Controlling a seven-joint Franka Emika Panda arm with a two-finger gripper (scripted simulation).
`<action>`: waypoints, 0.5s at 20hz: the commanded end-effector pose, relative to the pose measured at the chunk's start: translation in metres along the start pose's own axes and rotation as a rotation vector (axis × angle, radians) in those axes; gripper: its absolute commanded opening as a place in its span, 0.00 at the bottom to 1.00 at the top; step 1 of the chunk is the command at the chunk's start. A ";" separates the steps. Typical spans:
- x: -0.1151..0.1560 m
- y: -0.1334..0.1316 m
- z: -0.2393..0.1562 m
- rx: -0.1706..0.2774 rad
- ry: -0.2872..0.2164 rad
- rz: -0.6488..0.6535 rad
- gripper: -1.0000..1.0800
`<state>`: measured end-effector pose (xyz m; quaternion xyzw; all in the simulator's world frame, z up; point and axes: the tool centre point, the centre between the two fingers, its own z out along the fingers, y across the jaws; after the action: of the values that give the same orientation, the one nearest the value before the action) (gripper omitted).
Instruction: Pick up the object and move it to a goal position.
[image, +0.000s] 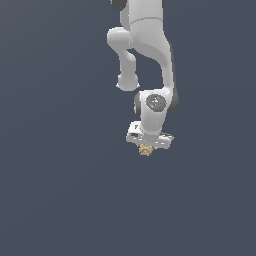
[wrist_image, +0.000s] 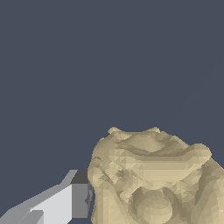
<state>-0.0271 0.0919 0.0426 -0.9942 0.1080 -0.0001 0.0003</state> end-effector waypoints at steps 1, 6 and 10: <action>0.003 0.004 -0.002 0.000 0.000 0.001 0.00; 0.017 0.025 -0.013 0.000 0.000 0.001 0.00; 0.035 0.054 -0.027 0.000 0.000 0.001 0.00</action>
<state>-0.0089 0.0451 0.0639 -0.9942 0.1078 0.0001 0.0003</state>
